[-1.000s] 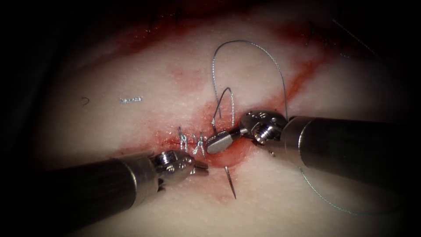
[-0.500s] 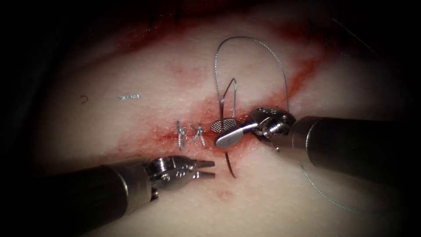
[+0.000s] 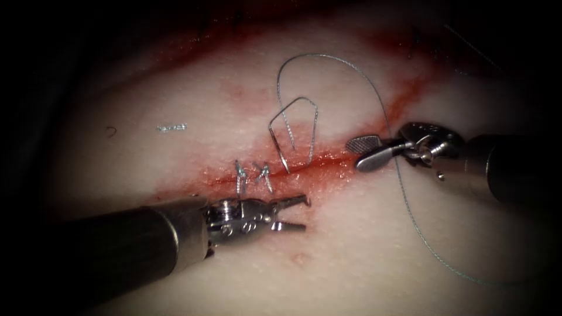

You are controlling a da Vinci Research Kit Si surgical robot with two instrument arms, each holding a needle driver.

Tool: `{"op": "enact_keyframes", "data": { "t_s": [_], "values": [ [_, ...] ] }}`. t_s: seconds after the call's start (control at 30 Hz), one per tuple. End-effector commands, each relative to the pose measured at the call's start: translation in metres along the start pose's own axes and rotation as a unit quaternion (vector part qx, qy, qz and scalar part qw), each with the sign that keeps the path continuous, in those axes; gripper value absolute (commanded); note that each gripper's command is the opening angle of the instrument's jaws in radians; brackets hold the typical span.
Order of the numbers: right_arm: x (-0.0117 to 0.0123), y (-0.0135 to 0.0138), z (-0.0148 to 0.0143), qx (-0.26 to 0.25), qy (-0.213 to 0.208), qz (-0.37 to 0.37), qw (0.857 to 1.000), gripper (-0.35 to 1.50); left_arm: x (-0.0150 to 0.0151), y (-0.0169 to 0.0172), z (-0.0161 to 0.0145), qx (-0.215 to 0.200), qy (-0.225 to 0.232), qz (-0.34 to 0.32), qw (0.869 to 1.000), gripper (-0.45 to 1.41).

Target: Wound Closure

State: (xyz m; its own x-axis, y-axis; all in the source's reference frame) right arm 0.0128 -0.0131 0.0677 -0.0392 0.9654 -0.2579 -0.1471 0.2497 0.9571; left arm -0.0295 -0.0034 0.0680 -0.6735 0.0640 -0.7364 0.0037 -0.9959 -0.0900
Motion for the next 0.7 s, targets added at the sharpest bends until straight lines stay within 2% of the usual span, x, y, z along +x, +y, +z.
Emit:
{"op": "enact_keyframes", "data": {
  "t_s": [0.03, 0.23, 0.47, 0.67, 0.7],
  "values": [
    [-0.0006, 0.0006, 0.0006, 0.001, 0.0, -0.001, 1.0, 0.89, -0.0001, 0.0001, 0.0009, 0.003, -0.002, -0.001, 1.0, 0.52],
    [-0.001, 0.0004, 0.0008, 0.001, -0.001, -0.01, 1.0, 0.98, -0.0003, -0.0008, 0.0021, 0.018, 0.007, -0.007, 1.0, 0.46],
    [-0.0007, 0.0003, 0.0008, -0.005, 0.004, -0.065, 0.998, 1.01, -0.0009, -0.0001, 0.0048, 0.07, 0.038, -0.04, 0.996, 0.4],
    [-0.0007, 0.0004, 0.0008, -0.029, 0.023, -0.095, 0.995, 0.98, -0.0016, 0.0013, 0.0063, 0.096, 0.031, -0.055, 0.993, 0.49],
    [-0.0006, 0.0004, 0.0009, -0.034, 0.027, -0.095, 0.995, 0.98, -0.0017, 0.0013, 0.0063, 0.099, 0.031, -0.055, 0.993, 0.57]
  ]
}}
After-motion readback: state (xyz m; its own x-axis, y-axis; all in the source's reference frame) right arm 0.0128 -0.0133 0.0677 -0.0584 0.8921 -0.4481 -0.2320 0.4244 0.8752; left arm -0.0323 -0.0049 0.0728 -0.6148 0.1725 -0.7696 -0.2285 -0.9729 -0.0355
